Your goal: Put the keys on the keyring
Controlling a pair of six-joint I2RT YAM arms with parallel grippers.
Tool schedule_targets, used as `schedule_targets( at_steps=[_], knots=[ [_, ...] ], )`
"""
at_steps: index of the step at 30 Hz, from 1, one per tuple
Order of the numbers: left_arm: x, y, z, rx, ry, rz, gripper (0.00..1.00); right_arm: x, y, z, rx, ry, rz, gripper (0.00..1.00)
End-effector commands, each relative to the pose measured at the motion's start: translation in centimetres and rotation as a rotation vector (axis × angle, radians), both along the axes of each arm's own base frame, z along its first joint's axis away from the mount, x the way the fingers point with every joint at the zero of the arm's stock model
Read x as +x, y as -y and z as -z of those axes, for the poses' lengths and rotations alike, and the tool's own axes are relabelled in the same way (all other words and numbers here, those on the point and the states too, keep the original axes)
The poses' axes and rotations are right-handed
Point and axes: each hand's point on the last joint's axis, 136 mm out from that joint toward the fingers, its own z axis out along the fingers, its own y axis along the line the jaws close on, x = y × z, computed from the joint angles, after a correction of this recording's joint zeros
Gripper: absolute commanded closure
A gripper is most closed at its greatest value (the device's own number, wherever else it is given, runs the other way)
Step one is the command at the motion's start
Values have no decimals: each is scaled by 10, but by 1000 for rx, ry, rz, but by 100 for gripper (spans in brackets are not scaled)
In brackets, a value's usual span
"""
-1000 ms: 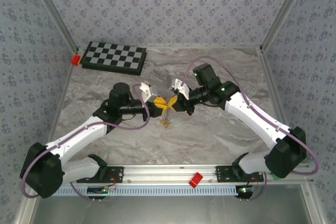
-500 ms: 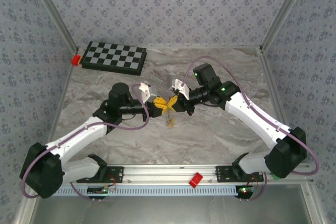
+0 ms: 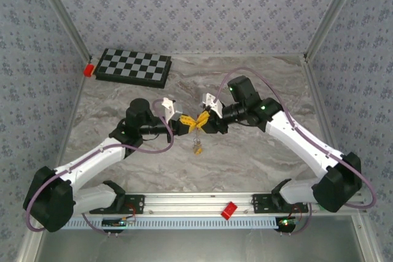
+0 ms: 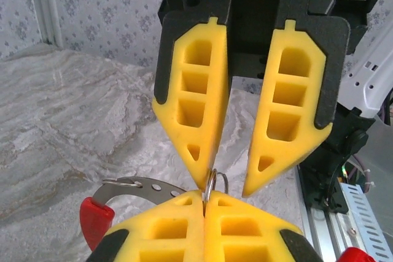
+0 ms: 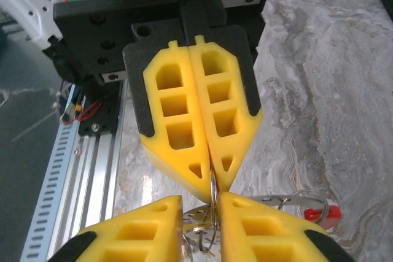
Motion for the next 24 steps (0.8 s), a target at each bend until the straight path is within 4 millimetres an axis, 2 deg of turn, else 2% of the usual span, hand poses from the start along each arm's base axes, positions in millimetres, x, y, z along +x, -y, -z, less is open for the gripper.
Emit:
schedule_targets(
  at_steps=[1, 7, 11, 17, 24],
  knots=[
    [9, -3, -30, -93, 93, -57, 100, 7, 9, -18, 84, 21, 93, 71],
    [15, -7, -49, -199, 107, -113, 100, 24, 33, -46, 285, 47, 246, 65],
    [18, -8, -66, -279, 118, -151, 100, 27, 41, -57, 399, 28, 298, 64],
    [16, -7, -93, -385, 145, -172, 100, 36, 38, -75, 548, -35, 327, 64],
    [16, -6, -109, -448, 164, -182, 100, 38, 32, -101, 674, -84, 278, 64]
  ],
)
